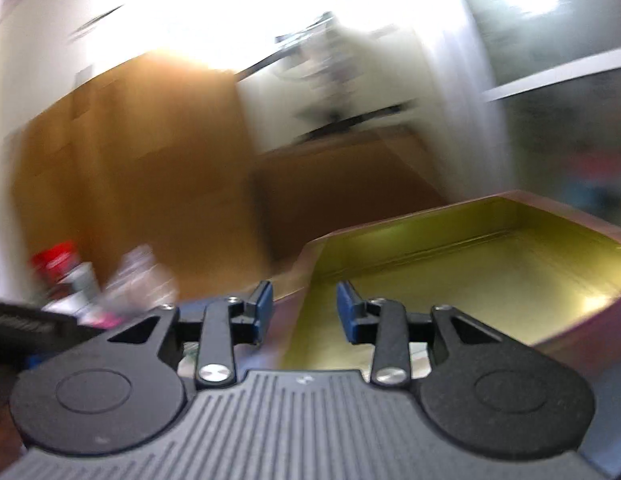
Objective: Organize soft objects
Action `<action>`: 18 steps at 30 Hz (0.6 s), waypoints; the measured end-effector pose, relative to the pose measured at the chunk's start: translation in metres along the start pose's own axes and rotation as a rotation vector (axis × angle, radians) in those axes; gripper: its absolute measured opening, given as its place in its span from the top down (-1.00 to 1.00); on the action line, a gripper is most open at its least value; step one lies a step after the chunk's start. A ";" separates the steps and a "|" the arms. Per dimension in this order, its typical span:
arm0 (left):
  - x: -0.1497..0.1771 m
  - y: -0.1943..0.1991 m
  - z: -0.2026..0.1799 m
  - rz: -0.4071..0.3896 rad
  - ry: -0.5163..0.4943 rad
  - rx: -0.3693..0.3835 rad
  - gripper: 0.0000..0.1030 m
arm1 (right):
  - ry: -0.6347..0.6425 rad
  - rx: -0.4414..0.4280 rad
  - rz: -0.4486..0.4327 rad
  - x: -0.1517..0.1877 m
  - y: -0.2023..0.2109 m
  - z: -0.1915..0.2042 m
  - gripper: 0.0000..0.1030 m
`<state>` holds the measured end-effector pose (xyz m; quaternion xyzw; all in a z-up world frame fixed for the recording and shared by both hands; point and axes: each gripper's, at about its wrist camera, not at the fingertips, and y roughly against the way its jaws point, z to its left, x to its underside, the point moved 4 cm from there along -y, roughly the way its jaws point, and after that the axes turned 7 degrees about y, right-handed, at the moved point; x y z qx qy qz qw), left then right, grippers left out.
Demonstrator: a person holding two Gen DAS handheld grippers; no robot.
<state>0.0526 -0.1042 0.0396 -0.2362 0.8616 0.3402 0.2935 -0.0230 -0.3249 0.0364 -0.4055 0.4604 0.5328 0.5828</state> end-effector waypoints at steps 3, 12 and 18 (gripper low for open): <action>0.003 0.028 0.042 -0.028 0.098 -0.059 0.38 | 0.040 -0.184 0.129 0.016 -0.021 0.044 0.13; 0.007 0.006 0.068 0.032 0.157 -0.061 0.26 | 0.148 -0.207 0.381 0.060 -0.063 0.087 -0.50; 0.023 -0.006 0.061 0.057 0.131 -0.075 0.49 | 0.265 -0.207 0.344 0.066 -0.050 0.098 0.01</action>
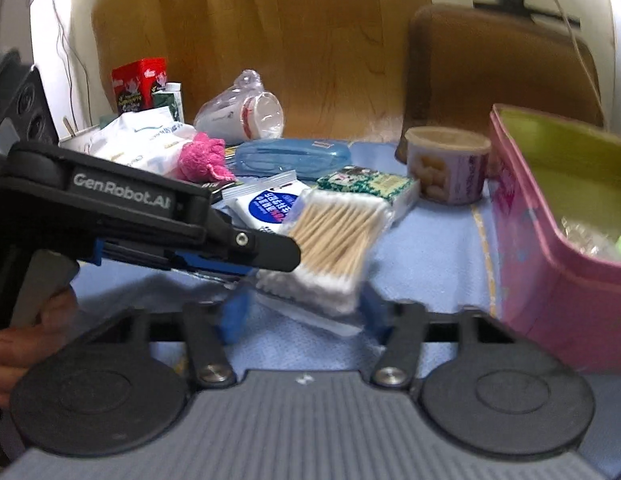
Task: Organize soft objects
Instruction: 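Grasp the bag of cotton swabs with the left gripper, then lower the cotton swab bag into the tin box and open the left gripper, then grasp the pink fuzzy cloth with the right gripper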
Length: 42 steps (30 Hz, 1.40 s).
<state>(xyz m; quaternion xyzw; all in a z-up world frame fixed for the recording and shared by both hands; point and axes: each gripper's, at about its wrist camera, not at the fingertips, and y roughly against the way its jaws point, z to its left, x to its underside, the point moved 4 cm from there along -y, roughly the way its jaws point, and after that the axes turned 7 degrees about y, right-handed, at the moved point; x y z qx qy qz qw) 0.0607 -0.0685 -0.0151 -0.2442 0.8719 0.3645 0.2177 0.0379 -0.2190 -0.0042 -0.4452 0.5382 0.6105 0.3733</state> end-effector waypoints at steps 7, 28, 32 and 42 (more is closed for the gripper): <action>-0.013 0.020 -0.039 -0.057 -0.054 0.074 0.49 | 0.081 0.119 -0.171 -0.015 0.038 0.002 0.28; -0.044 -0.150 -0.174 0.039 -0.253 0.026 0.44 | -0.145 0.425 -0.121 -0.015 0.034 -0.169 0.01; -0.042 -0.113 -0.169 -0.020 -0.274 0.071 0.44 | -0.175 0.458 -0.200 -0.009 0.049 -0.162 0.00; -0.031 0.040 -0.004 -0.169 -0.145 -0.144 0.44 | -0.128 0.064 -0.275 -0.048 0.044 -0.066 0.20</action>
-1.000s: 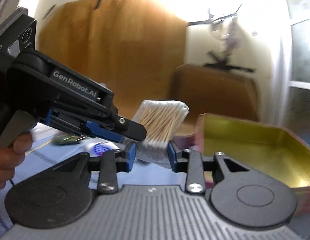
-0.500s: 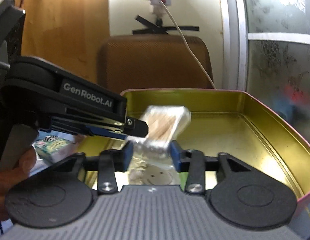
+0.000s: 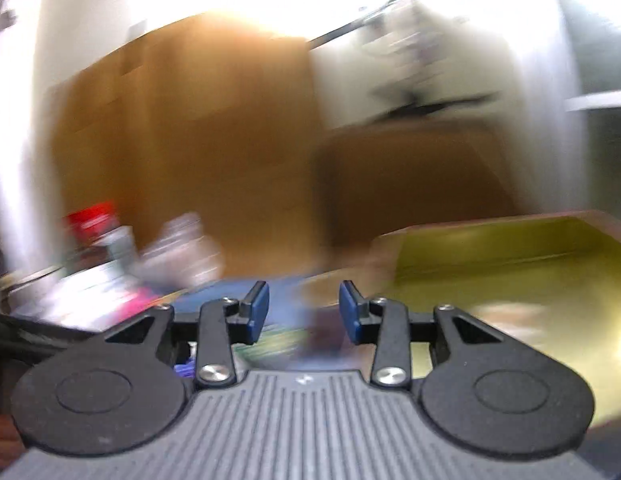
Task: Organize soft objects
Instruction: 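Grasp the pink fuzzy cloth with the right gripper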
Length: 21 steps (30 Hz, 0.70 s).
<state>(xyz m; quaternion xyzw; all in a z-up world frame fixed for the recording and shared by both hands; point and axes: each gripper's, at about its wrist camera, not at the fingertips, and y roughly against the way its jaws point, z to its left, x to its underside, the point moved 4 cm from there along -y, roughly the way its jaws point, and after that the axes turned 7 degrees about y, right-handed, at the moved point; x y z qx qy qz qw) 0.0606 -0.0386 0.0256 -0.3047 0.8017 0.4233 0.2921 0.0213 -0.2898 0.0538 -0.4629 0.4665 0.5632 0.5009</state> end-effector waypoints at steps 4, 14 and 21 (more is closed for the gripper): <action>0.015 0.043 0.079 -0.053 0.119 -0.156 0.45 | 0.069 -0.202 0.125 0.007 -0.065 0.073 0.17; 0.023 0.069 0.125 -0.154 0.312 -0.046 0.47 | 0.135 -0.283 0.312 0.016 -0.214 0.159 0.23; 0.025 0.084 0.116 -0.179 0.317 0.063 0.07 | 0.270 -0.373 0.200 0.008 -0.095 0.149 0.22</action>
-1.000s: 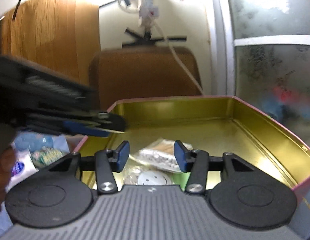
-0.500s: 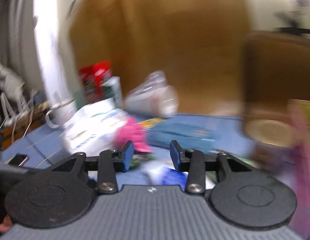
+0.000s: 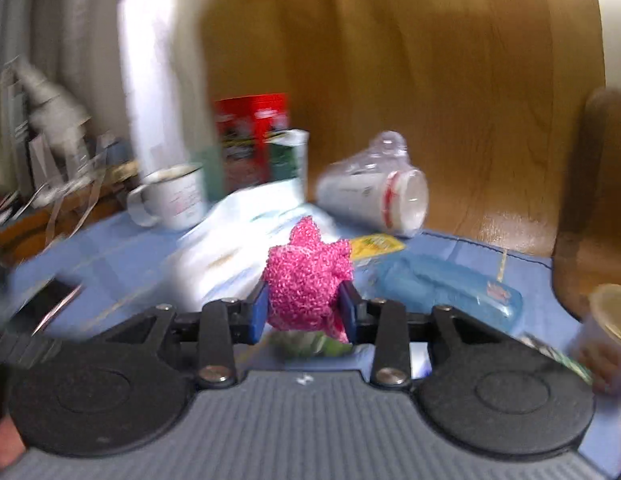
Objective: Organize soft objects
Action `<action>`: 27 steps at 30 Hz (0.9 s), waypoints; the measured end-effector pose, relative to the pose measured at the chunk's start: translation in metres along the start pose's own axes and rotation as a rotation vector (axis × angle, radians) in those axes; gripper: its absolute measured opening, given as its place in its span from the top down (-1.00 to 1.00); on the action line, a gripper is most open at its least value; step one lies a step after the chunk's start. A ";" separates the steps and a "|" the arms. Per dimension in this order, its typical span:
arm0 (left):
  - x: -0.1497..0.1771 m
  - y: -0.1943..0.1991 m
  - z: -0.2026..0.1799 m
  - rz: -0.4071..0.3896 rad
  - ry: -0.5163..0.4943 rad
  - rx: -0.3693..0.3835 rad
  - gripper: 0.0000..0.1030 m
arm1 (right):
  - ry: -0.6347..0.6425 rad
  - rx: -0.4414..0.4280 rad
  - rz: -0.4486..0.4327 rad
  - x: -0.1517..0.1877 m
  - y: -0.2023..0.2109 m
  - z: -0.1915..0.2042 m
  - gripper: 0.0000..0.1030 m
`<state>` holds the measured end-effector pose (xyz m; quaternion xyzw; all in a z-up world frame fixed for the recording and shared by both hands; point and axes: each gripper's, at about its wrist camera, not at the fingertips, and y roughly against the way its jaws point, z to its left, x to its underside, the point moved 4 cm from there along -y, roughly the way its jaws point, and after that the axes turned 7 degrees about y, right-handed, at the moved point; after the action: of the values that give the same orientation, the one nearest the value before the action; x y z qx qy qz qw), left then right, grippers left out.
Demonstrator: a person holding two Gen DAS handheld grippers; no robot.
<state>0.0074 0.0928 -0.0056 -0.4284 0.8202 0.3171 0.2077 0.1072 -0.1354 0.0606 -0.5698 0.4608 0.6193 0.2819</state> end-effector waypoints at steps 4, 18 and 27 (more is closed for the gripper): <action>0.015 -0.001 -0.023 0.077 -0.001 0.094 -0.67 | 0.062 -0.043 0.098 0.042 0.036 0.028 0.21; 0.044 -0.038 -0.072 0.239 -0.100 0.008 -0.07 | 0.008 0.050 0.031 0.073 0.061 0.031 0.34; 0.068 -0.123 -0.216 0.332 -0.368 0.256 -0.07 | 0.000 0.490 -0.155 0.076 0.161 -0.032 0.35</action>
<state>0.0582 -0.1502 0.0650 -0.1938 0.8610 0.3132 0.3506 -0.0342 -0.2441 0.0302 -0.5184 0.5520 0.4655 0.4582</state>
